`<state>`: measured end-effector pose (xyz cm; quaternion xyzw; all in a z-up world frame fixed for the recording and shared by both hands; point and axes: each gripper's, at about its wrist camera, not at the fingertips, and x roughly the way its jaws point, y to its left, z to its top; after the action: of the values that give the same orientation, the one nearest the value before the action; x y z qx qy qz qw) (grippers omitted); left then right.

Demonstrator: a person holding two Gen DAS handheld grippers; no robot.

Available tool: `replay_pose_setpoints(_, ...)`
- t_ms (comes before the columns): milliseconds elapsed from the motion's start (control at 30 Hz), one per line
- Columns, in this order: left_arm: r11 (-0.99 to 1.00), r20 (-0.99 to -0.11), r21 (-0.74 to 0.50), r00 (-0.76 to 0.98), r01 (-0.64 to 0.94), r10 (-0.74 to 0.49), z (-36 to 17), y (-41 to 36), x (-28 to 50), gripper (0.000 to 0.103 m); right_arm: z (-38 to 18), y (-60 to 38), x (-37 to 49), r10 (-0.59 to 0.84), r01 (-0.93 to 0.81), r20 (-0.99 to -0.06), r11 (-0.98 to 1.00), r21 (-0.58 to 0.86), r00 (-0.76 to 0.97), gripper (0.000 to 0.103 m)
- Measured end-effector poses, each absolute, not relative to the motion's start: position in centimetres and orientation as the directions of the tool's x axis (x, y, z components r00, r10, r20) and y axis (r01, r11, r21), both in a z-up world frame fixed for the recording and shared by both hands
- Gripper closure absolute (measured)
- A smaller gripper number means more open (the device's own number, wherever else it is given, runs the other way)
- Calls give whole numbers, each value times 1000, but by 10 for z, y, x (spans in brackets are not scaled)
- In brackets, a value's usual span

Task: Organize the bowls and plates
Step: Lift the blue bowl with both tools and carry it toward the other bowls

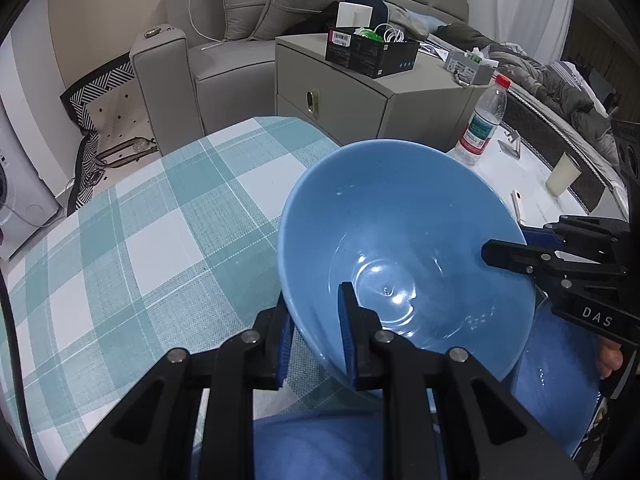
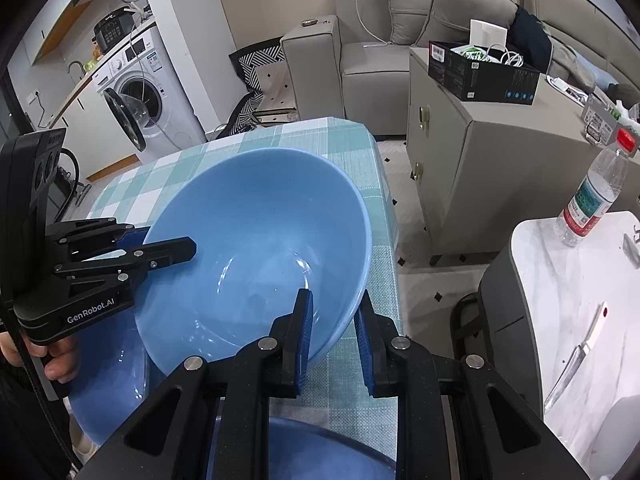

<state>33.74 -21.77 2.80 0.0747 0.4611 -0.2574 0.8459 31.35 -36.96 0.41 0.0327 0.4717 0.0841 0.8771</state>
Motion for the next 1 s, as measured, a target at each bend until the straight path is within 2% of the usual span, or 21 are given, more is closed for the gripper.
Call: replay_pose_setpoints(1000,864,-722,-106,559,493,-407,92,-199,285,84,82,-348,247,163,-142,-737,986,92,656,82)
